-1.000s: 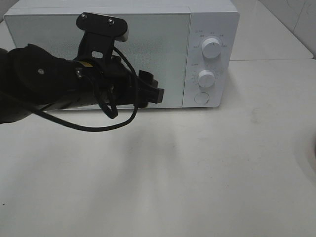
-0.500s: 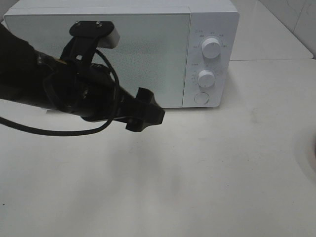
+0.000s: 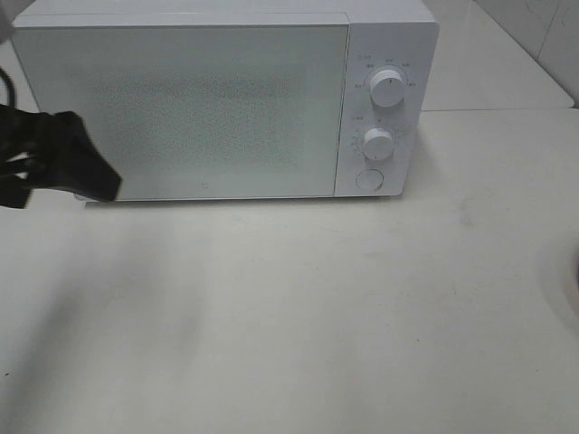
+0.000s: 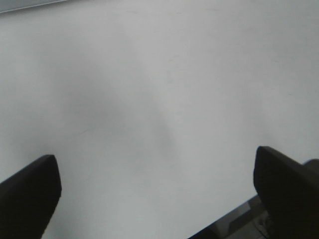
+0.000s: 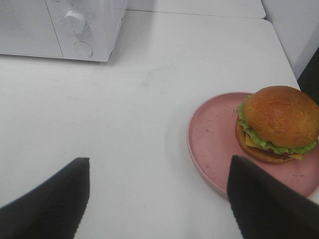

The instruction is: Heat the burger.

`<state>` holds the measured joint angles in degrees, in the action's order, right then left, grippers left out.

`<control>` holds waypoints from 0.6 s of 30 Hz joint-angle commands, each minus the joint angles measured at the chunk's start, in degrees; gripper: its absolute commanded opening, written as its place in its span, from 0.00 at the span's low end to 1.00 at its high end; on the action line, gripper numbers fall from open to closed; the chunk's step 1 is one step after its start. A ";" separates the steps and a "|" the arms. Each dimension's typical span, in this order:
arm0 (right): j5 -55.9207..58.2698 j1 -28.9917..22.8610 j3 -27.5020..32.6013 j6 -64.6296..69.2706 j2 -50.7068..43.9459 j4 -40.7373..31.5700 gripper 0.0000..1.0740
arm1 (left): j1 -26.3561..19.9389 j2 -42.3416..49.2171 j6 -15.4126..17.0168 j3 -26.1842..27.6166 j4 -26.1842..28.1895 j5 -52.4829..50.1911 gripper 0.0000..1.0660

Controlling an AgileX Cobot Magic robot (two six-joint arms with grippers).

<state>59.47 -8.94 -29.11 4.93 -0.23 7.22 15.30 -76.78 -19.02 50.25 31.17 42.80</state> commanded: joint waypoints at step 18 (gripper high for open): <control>-0.34 0.23 0.17 -0.23 -1.55 0.06 0.70 | -10.77 30.71 17.99 -8.19 -27.56 15.01 0.92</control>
<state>59.47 -8.94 -29.11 4.93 -0.23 7.22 4.81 -50.13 -1.38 44.98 4.64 57.70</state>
